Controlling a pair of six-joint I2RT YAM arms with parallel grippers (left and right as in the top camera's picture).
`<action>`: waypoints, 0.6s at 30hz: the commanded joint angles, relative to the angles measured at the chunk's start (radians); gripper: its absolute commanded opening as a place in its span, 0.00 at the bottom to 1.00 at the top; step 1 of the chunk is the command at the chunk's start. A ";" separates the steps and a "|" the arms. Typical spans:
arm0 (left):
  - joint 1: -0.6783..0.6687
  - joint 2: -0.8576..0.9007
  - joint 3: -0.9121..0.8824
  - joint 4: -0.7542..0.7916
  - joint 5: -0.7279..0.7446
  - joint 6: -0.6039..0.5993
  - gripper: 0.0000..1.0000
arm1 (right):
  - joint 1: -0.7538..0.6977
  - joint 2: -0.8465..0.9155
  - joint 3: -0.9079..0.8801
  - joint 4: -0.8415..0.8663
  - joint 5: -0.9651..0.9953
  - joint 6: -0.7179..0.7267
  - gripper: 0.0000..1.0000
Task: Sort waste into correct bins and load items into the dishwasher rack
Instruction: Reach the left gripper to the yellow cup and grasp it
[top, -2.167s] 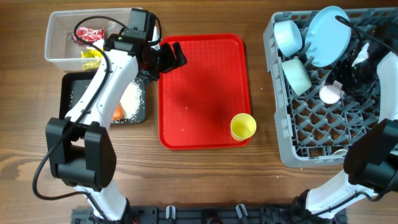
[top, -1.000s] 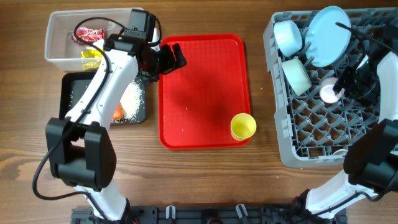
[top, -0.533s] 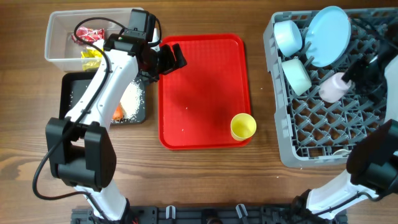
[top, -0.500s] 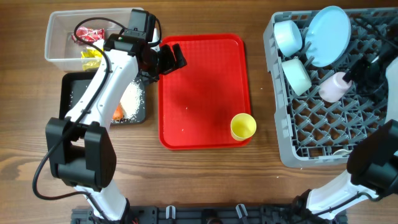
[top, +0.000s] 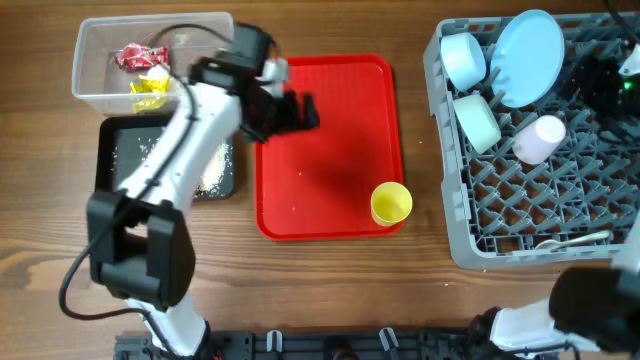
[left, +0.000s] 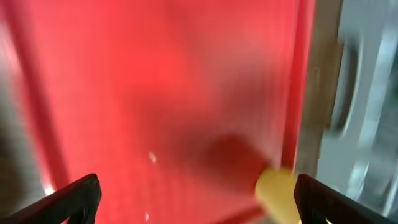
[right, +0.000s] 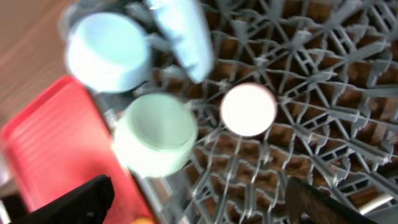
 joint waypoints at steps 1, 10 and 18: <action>-0.159 0.008 0.005 -0.078 0.031 0.233 1.00 | 0.007 -0.020 0.016 -0.035 -0.042 -0.077 0.92; -0.397 0.032 0.005 -0.084 -0.158 0.185 0.98 | 0.007 -0.019 0.002 -0.046 -0.043 -0.077 0.91; -0.434 0.142 0.005 -0.002 -0.187 0.122 0.77 | 0.007 -0.019 0.002 -0.051 -0.042 -0.081 0.91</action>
